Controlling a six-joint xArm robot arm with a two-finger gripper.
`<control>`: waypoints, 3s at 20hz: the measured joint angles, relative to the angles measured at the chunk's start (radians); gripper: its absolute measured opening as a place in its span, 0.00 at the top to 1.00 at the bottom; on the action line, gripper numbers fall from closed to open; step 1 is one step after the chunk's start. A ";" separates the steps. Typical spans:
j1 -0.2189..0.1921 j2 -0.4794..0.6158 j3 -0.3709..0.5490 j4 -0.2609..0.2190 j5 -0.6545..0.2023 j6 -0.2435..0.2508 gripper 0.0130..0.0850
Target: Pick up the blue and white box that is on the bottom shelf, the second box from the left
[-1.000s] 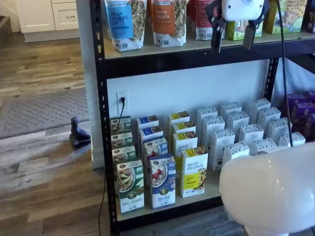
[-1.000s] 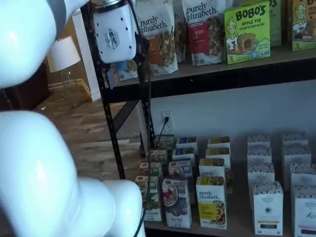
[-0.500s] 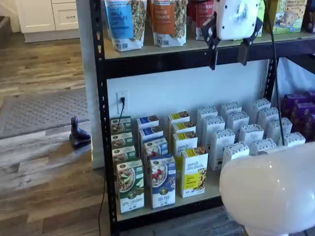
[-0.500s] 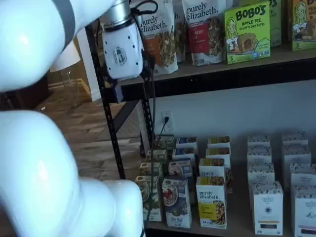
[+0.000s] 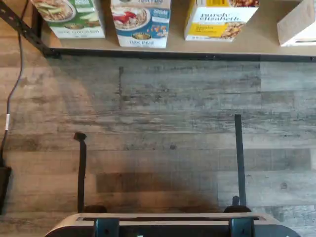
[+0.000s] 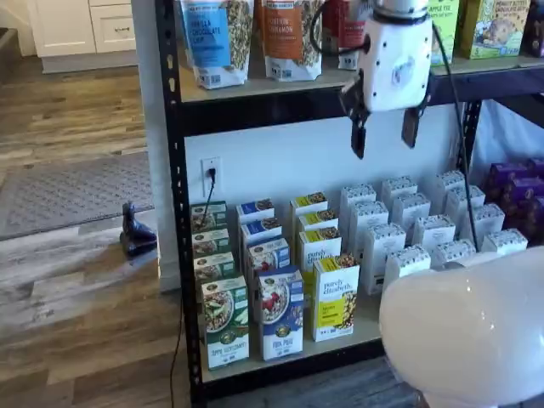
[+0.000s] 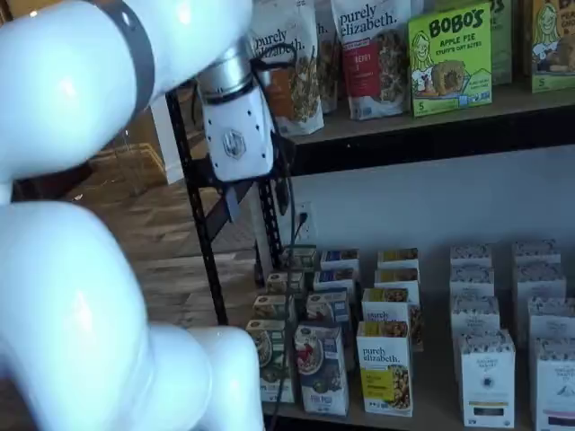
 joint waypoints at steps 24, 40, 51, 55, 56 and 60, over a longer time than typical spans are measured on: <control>-0.036 0.196 0.351 0.083 -0.557 -0.062 0.00; -0.012 0.392 0.405 0.081 -0.865 -0.052 0.00; -0.003 0.530 0.404 0.123 -1.024 -0.085 0.00; -0.001 0.584 0.380 0.115 -1.036 -0.078 0.00; 0.000 0.603 0.373 0.130 -1.040 -0.089 0.00; 0.009 0.665 0.353 0.087 -1.069 -0.046 0.00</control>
